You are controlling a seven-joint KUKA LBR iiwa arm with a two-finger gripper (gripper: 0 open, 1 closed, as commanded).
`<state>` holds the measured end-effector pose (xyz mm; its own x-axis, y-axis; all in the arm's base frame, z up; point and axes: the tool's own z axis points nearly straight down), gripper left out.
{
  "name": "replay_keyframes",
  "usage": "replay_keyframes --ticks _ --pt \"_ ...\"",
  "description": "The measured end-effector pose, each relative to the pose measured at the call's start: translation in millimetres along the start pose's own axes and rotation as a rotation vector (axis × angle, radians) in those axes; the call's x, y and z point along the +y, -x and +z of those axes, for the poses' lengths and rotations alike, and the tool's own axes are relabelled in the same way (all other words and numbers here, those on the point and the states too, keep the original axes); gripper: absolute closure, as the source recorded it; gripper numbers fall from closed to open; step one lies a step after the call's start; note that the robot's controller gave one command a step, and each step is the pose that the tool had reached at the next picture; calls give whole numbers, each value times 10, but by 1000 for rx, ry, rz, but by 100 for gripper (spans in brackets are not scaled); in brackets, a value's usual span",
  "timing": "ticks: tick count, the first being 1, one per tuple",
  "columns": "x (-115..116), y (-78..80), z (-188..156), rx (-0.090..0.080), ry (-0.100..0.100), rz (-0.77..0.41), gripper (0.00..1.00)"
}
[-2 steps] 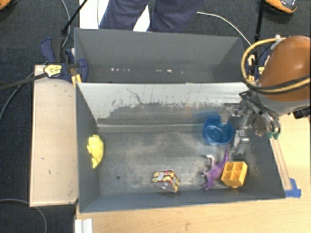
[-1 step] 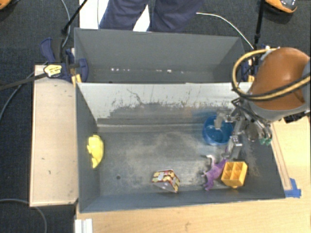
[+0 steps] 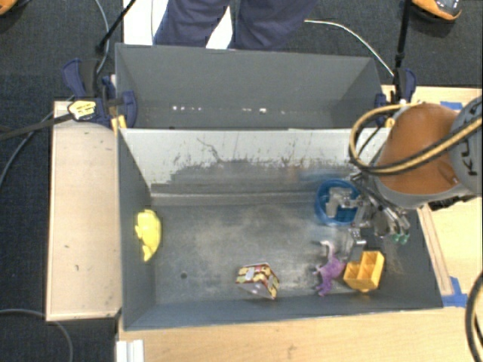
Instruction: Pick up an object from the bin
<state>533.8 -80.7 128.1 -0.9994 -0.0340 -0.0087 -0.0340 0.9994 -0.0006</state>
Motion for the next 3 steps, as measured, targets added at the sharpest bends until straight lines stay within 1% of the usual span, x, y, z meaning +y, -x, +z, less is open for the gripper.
replay_keyframes --ticks 1,2,3 --pt "-100 -126 329 2 1 -57 0" --pt "-184 -110 277 -7 -1 -18 100" --pt "-183 -111 279 -6 -1 -21 0"
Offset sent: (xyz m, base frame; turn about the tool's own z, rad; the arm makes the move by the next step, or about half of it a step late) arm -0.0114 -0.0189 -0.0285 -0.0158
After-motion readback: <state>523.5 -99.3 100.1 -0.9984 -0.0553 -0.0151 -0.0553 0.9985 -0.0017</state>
